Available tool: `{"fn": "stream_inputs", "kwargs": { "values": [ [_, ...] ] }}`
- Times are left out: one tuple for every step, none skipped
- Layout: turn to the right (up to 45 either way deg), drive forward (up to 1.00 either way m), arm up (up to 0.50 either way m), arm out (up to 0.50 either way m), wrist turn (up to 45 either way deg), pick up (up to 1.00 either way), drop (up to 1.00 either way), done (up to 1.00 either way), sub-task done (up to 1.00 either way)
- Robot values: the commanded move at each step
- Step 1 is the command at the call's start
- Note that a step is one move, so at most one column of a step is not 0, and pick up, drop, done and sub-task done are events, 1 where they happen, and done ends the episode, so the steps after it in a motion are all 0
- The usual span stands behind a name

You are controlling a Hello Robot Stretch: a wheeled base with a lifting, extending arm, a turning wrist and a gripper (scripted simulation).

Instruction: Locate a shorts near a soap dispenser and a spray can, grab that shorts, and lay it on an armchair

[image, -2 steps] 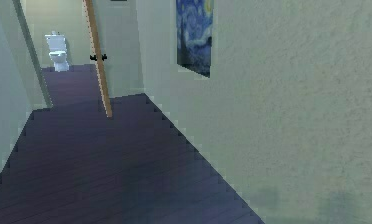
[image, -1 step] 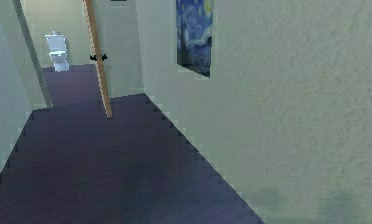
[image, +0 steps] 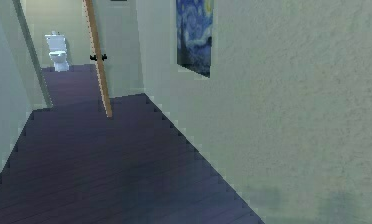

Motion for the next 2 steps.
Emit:
{"fn": "stream_inputs", "kwargs": {
  "values": [
    [0.0,0.00,0.00,0.00,45.0,0.00,0.00,0.00,0.00],
    [0.0,0.00,0.00,0.00,9.0,0.00,0.00,0.00,0.00]
  ]
}}
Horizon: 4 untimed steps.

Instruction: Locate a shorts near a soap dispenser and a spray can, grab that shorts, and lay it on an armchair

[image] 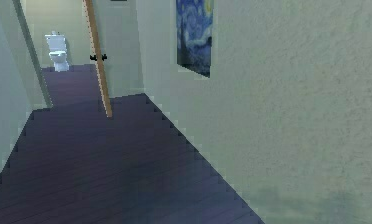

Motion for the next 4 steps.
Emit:
{"fn": "stream_inputs", "kwargs": {
  "values": [
    [0.0,0.00,-0.26,0.00,0.0,0.00,0.00,0.00,0.00],
    [0.0,0.00,0.00,0.00,0.0,1.00,0.00,0.00,0.00],
    [0.0,0.00,0.10,0.00,0.0,0.00,0.00,0.00,0.00],
    [0.0,0.00,0.16,0.00,0.0,0.00,0.00,0.00,0.00]
  ]
}}
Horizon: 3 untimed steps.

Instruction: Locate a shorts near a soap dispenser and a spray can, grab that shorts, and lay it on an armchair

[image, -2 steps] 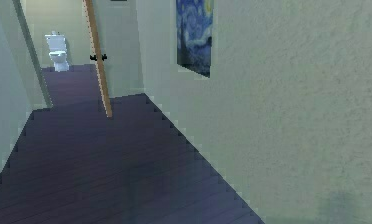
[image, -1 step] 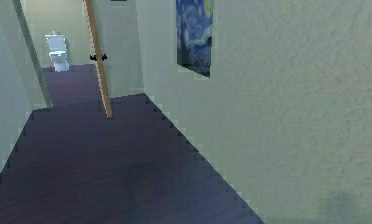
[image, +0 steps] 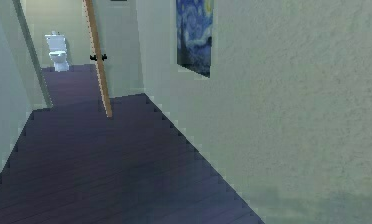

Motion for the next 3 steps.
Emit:
{"fn": "stream_inputs", "kwargs": {
  "values": [
    [0.0,0.00,0.00,0.00,-45.0,0.00,0.00,0.00,0.00],
    [0.0,0.00,0.00,0.00,-45.0,0.00,0.00,0.00,0.00],
    [0.0,0.00,0.00,0.00,-3.0,0.00,0.00,0.00,0.00]
  ]
}}
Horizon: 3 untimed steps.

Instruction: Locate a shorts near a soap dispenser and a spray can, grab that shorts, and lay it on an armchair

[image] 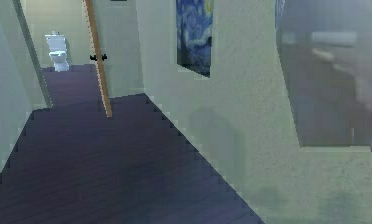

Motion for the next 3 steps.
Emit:
{"fn": "stream_inputs", "kwargs": {
  "values": [
    [0.0,0.00,0.00,-0.34,0.0,0.00,0.00,0.00,0.00],
    [-33.0,0.00,0.00,0.00,0.0,0.00,0.00,0.00,0.00],
    [0.0,1.00,0.00,0.00,0.0,0.00,0.00,0.00,0.00]
  ]
}}
